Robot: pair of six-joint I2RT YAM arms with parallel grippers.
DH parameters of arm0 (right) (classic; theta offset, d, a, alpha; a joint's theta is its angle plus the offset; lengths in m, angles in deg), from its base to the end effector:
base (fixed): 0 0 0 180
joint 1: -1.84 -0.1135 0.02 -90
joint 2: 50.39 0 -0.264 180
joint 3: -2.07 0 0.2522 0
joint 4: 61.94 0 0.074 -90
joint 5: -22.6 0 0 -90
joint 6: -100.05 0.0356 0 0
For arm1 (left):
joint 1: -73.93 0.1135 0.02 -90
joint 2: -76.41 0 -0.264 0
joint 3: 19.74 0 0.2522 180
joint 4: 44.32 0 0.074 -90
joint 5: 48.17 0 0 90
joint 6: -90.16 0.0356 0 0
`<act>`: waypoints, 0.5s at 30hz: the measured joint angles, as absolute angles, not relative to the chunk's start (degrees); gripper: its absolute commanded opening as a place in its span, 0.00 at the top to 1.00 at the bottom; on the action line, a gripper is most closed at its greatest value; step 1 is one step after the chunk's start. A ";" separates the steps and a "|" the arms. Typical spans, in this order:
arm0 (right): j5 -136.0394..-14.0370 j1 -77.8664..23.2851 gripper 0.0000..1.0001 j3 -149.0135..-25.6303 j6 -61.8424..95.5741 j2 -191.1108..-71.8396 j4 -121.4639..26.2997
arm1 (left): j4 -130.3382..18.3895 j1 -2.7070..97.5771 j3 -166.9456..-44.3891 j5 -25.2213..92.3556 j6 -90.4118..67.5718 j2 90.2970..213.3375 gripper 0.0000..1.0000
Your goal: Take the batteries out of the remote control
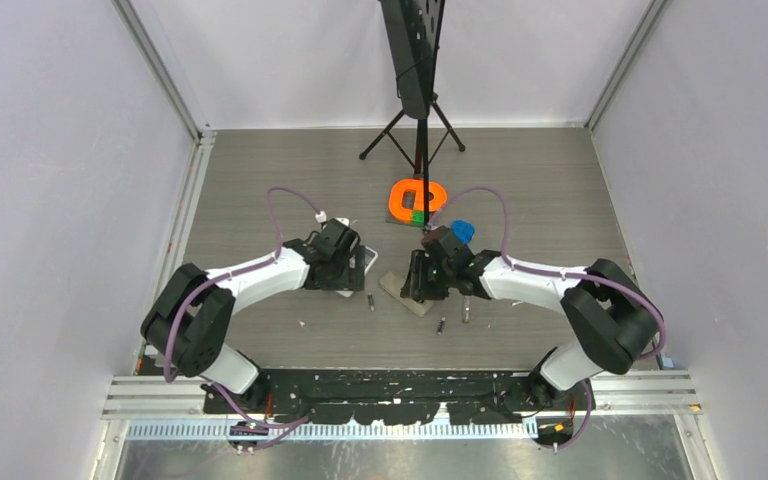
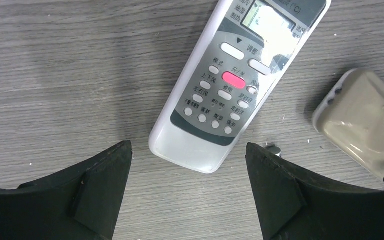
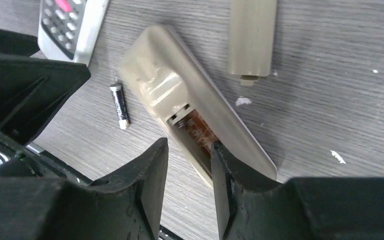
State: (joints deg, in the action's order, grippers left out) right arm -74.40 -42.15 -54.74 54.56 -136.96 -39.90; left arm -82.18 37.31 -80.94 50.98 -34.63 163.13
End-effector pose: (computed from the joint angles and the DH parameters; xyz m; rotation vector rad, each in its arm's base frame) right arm 0.2062 0.2051 0.1659 -0.0440 2.6457 0.7551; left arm 0.2292 -0.1633 0.1708 -0.0079 2.6669 -0.1949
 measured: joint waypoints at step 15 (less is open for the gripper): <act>-74.25 -43.24 0.55 -52.92 54.45 -128.72 -38.18 | -81.91 37.31 -81.07 49.73 -33.80 164.27 0.17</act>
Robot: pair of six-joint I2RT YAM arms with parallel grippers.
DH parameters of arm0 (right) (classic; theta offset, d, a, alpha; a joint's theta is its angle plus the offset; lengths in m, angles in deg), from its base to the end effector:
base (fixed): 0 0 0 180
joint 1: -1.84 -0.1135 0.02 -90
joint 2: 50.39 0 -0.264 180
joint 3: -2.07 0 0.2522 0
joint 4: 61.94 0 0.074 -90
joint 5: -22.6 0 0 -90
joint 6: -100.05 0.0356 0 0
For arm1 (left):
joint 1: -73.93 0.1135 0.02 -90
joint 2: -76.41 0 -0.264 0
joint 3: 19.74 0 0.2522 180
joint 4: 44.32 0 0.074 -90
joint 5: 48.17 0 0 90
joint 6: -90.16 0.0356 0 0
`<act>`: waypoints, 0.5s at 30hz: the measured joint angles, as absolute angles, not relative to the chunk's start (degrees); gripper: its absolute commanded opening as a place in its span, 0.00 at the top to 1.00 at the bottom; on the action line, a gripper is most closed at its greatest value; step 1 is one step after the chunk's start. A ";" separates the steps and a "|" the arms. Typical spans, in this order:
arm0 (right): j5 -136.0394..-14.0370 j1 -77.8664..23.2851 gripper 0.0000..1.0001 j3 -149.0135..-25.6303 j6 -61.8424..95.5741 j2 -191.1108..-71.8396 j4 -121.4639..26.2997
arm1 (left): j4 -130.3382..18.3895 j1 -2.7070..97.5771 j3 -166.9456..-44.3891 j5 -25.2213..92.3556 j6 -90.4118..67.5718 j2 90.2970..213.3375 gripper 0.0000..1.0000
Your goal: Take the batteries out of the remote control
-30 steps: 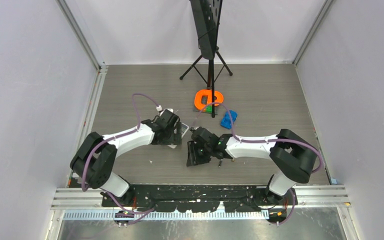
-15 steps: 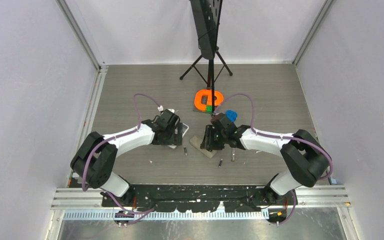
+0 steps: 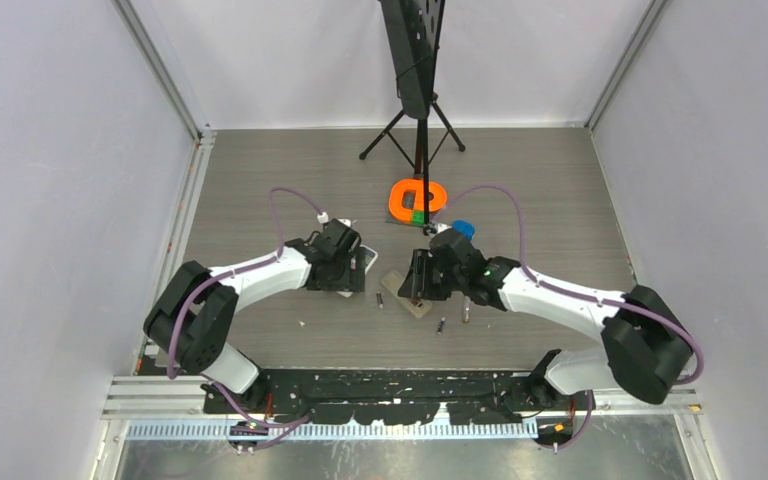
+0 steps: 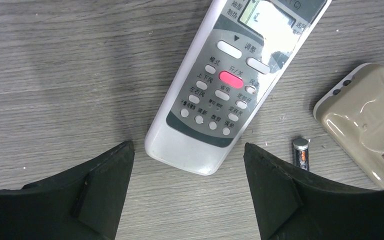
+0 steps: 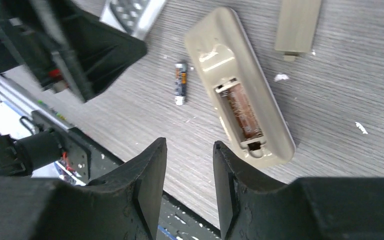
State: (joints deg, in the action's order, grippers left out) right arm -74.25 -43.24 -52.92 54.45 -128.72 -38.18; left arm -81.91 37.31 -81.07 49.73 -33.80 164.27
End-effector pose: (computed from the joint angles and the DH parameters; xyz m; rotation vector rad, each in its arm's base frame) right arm 0.1895 0.1960 0.1920 -0.0757 2.5690 0.8198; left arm 0.2304 -0.1652 0.1664 0.0198 2.6877 -0.2053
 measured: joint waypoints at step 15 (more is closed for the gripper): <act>-73.64 -49.87 0.55 -53.51 53.58 -138.16 -38.33 | -81.78 37.31 -82.25 50.30 -32.86 165.55 0.18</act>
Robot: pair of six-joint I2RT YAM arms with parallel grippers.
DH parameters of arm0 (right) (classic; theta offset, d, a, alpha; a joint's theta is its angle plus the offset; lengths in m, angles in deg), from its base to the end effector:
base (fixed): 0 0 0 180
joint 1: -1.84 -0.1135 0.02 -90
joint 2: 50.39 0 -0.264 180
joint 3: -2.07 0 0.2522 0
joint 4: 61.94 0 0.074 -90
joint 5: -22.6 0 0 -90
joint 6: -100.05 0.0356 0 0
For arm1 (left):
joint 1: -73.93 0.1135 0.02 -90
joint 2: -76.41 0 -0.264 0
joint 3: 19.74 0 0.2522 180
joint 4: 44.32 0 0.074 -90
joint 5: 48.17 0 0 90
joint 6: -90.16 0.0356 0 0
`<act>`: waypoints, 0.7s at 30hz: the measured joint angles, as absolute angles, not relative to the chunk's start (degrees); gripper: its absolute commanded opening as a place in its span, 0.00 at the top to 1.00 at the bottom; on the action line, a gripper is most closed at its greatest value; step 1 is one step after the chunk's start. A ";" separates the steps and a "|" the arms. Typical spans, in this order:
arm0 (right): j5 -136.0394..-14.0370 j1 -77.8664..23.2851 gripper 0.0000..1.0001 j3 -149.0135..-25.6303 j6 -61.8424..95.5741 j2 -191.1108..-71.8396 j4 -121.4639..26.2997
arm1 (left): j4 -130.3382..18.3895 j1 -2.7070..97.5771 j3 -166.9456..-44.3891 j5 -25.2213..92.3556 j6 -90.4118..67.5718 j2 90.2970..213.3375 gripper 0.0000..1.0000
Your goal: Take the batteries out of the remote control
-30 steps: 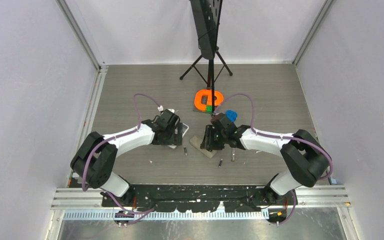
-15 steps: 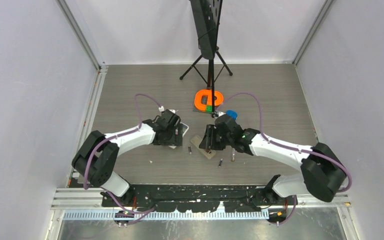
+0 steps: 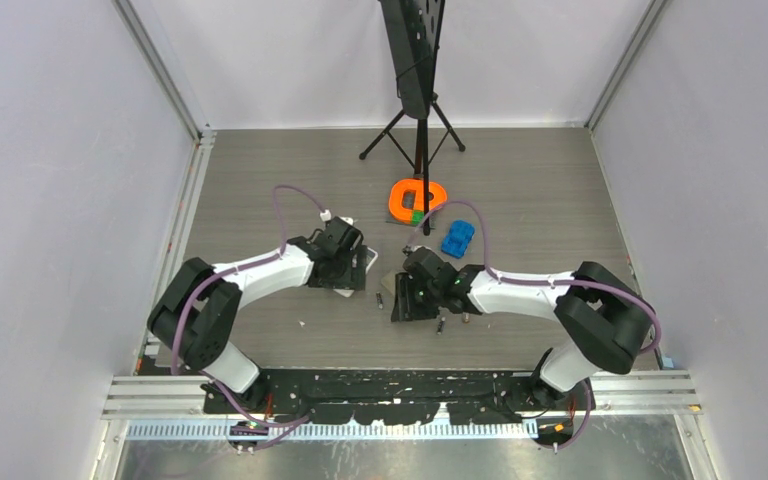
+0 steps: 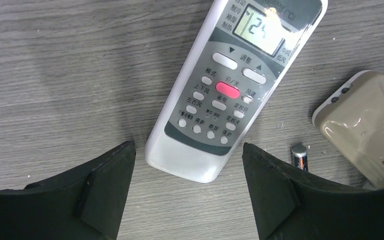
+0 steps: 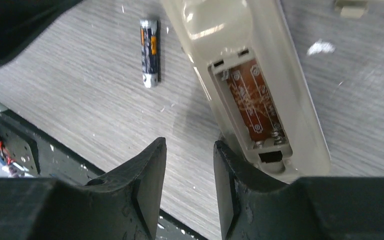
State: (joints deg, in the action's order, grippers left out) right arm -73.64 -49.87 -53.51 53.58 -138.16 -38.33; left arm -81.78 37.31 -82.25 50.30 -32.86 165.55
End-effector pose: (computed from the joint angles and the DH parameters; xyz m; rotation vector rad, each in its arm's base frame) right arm 0.1733 0.2258 0.1525 -0.2402 2.7173 0.7200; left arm 0.2352 -0.1683 0.1662 0.0386 2.6815 -0.1892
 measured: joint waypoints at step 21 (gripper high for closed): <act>-68.59 -38.68 0.52 -56.86 50.41 -140.81 -38.70 | -80.95 37.31 -94.21 49.03 -19.37 176.99 0.26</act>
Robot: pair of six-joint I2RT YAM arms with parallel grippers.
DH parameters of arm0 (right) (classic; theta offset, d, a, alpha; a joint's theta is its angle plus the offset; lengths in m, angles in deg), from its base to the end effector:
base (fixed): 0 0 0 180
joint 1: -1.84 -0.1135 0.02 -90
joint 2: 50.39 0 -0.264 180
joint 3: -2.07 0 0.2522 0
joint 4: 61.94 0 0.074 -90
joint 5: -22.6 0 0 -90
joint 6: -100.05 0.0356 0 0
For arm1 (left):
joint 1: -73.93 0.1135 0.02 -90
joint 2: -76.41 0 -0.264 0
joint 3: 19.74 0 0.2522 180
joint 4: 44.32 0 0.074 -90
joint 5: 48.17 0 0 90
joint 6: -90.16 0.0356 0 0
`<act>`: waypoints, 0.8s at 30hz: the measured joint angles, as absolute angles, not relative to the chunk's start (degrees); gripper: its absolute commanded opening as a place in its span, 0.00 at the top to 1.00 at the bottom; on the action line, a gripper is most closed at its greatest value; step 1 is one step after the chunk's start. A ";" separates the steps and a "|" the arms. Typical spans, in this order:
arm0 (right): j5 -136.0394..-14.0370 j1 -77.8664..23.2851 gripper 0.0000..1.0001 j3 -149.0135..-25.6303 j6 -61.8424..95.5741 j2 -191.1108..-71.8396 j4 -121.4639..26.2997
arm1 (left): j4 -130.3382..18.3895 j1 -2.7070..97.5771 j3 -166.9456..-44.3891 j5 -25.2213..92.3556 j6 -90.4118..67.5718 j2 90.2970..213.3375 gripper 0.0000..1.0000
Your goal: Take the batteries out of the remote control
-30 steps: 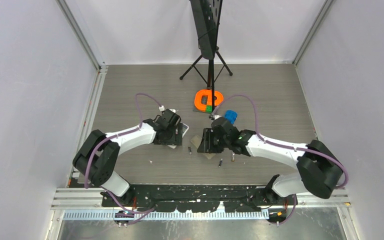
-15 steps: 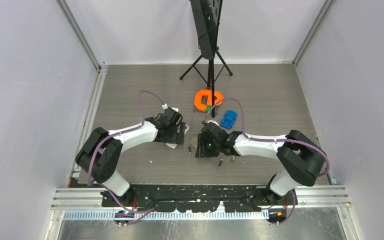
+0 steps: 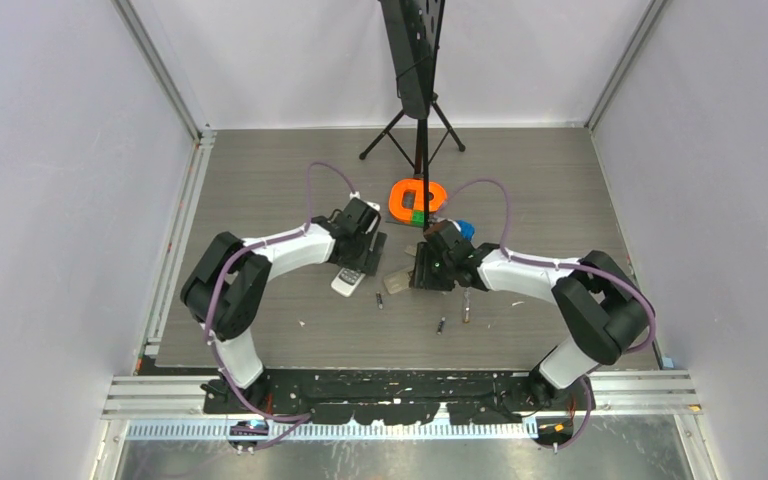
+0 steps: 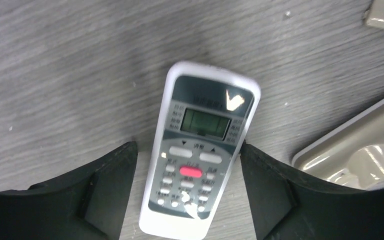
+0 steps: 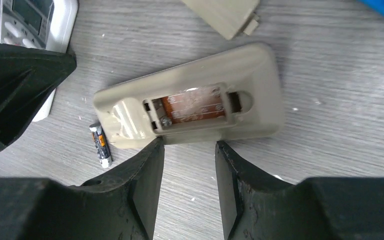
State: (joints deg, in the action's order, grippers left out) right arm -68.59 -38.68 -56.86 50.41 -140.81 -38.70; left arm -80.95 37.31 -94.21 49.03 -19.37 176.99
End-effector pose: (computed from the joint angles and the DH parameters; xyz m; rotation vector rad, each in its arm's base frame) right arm 0.2278 0.1957 0.1563 -0.0124 2.6298 0.5631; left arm 0.2796 -0.2022 0.1648 0.3551 2.6363 -0.1559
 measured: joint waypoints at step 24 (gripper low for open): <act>-80.11 -36.29 0.36 -44.27 59.92 -122.31 -47.05 | -80.40 37.31 -91.15 47.02 -20.72 171.26 0.83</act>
